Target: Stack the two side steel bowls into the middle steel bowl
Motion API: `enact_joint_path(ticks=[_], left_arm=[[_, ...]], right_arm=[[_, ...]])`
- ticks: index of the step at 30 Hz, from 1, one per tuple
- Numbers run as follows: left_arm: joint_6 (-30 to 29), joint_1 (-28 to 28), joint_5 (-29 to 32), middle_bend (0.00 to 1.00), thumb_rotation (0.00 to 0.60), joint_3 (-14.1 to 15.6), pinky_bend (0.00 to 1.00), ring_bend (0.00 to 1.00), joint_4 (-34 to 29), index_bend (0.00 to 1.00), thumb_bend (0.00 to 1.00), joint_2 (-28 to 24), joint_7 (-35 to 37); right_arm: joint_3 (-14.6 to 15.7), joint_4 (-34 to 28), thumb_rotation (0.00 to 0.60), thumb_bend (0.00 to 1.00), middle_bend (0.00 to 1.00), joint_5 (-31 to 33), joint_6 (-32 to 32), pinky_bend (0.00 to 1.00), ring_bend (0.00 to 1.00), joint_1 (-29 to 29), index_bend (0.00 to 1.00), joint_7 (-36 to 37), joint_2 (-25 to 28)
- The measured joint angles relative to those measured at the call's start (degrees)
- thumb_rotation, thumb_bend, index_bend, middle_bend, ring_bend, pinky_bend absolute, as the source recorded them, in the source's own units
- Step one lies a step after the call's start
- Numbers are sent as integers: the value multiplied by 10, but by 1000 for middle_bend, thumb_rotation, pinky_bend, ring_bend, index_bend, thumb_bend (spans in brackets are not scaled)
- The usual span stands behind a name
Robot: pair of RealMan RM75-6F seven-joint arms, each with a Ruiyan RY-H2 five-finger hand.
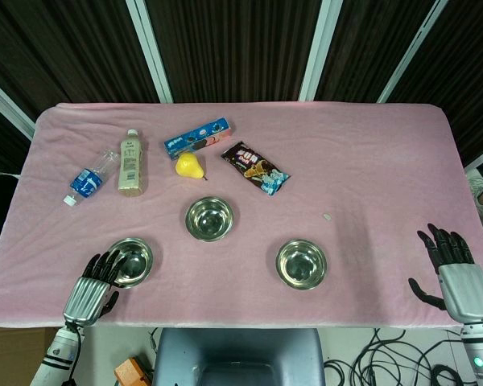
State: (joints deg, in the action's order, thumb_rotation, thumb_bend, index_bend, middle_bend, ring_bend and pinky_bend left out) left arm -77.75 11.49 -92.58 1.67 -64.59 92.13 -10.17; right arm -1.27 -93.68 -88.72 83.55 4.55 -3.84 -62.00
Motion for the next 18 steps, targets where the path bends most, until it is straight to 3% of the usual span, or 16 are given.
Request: enact_joint_path(ticks=[6, 18], left_arm=[[-13, 3, -7, 10, 600, 1, 100, 0, 13, 287, 438, 7, 14], [-36, 15, -18, 181, 600, -3, 110, 26, 76, 637, 478, 49, 71]], right_arm=[[0, -1, 600, 422, 0, 0, -3, 0, 0, 1, 0, -1, 0], [3, -2, 600, 422, 0, -6, -2, 0, 0, 1, 0, -1, 0]])
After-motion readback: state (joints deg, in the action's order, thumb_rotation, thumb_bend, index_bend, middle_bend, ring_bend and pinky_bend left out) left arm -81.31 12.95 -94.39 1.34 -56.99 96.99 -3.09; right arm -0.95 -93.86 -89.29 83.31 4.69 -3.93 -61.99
